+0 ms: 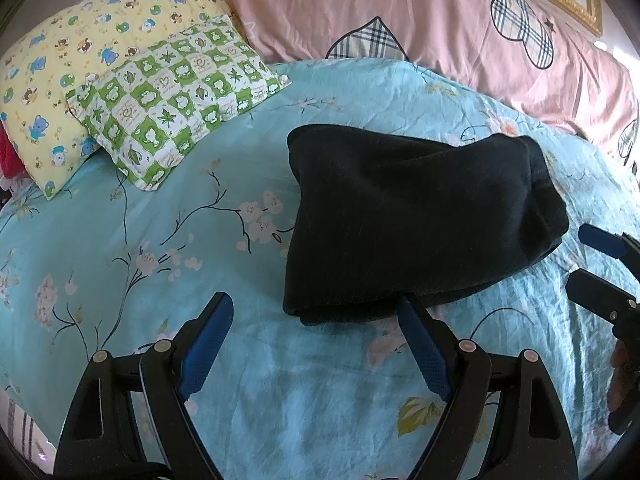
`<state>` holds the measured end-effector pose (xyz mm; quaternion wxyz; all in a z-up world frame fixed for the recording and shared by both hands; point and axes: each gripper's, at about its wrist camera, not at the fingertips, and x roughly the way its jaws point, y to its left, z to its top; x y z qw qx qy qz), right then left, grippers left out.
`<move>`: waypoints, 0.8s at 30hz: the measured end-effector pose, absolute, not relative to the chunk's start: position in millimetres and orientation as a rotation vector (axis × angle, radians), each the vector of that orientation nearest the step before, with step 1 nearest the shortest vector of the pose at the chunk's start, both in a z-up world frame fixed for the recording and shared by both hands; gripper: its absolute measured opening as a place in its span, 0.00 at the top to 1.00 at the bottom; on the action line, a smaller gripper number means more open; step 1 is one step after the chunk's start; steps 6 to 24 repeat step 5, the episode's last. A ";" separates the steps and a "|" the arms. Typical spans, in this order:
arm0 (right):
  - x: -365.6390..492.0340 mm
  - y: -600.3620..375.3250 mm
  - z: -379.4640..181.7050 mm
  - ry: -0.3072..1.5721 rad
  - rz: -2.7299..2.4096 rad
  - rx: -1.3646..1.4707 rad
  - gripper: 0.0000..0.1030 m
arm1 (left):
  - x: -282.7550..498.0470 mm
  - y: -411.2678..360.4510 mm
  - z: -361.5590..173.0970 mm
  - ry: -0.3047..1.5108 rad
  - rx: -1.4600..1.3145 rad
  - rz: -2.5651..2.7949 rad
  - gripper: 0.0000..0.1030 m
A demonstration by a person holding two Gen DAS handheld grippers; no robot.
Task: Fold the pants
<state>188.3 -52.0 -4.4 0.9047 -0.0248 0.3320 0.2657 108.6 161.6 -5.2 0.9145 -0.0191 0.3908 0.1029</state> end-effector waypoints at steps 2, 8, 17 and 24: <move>188.6 -54.1 -3.3 0.684 0.544 -0.043 0.01 | 108.2 162.0 -3.0 0.793 -0.046 0.207 0.18; 188.5 -55.3 -2.0 0.681 0.537 -0.040 0.01 | 107.8 158.7 3.0 0.783 -0.043 0.203 0.18; 188.5 -55.3 -2.0 0.681 0.537 -0.040 0.01 | 107.8 158.7 3.0 0.783 -0.043 0.203 0.18; 188.5 -55.3 -2.0 0.681 0.537 -0.040 0.01 | 107.8 158.7 3.0 0.783 -0.043 0.203 0.18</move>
